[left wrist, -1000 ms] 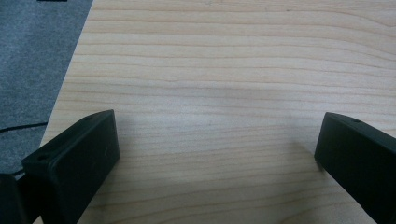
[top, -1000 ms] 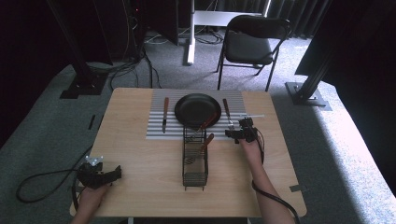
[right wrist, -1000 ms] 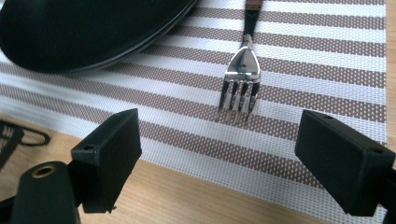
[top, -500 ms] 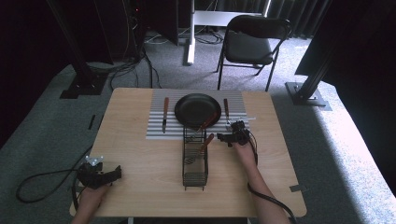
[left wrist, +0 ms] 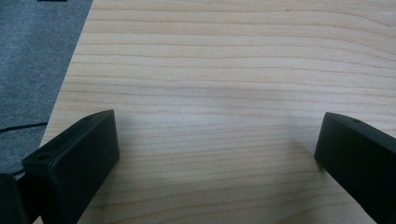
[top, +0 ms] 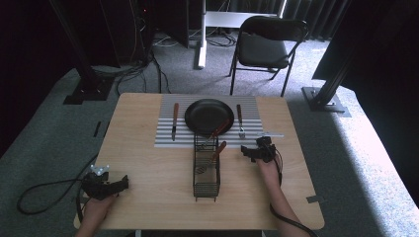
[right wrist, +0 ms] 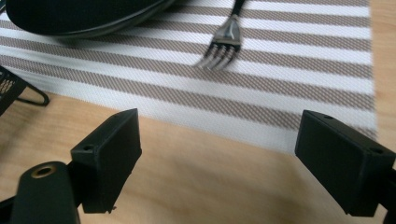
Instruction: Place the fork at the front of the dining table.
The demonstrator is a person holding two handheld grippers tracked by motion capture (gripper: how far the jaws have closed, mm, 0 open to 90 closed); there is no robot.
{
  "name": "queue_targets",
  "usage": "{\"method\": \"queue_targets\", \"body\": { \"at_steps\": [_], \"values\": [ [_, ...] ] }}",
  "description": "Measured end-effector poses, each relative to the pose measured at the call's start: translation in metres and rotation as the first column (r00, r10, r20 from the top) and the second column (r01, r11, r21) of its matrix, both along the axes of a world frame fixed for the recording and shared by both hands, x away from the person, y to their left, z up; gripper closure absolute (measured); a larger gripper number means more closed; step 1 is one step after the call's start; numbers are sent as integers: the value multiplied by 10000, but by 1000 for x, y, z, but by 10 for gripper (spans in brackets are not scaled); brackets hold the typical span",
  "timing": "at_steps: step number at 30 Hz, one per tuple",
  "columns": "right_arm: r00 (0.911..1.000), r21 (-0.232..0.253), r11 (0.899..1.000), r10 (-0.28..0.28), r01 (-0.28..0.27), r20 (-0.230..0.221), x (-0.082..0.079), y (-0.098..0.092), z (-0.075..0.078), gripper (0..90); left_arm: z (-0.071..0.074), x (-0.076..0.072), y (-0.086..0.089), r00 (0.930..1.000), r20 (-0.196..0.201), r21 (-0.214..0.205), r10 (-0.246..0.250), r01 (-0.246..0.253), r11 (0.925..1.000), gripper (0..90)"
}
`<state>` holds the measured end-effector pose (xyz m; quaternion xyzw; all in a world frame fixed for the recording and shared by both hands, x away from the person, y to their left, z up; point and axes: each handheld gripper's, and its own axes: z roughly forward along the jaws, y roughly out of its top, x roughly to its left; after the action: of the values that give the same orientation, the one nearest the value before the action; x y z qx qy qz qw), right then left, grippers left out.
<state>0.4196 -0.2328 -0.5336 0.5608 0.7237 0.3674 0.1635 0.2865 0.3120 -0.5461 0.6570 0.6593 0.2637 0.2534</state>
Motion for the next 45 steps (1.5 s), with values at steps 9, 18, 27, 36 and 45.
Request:
{"method": "queue_targets", "body": {
  "at_steps": [9, 18, 27, 36, 45],
  "values": [
    [9993, -382, 9989, -259, 269, 257, -25, -14, -3, 134, 0, 0, 0, 10000, 1, -4, 0, 0, 10000, 0],
    [9962, -759, 9946, -658, 702, 578, -55, -31, -6, 129, 0, 0, 0, 10000, 3, -6, -2, 2, 10000, 0],
    [9916, -942, 9889, -1087, 1150, 694, -79, -43, -7, 128, 0, 0, 0, 10000, -3, -4, 0, 0, 10000, 0],
    [9865, -1219, 9805, -1455, 1539, 753, -103, -60, -9, 128, 0, 0, 0, 10000, 2, -8, -5, 5, 10000, 0],
    [9799, -1343, 9715, -1871, 1951, 696, -124, -75, -15, 128, 0, 0, 0, 10000, 4, -20, 6, -6, 10000, 0]
  ]
}}
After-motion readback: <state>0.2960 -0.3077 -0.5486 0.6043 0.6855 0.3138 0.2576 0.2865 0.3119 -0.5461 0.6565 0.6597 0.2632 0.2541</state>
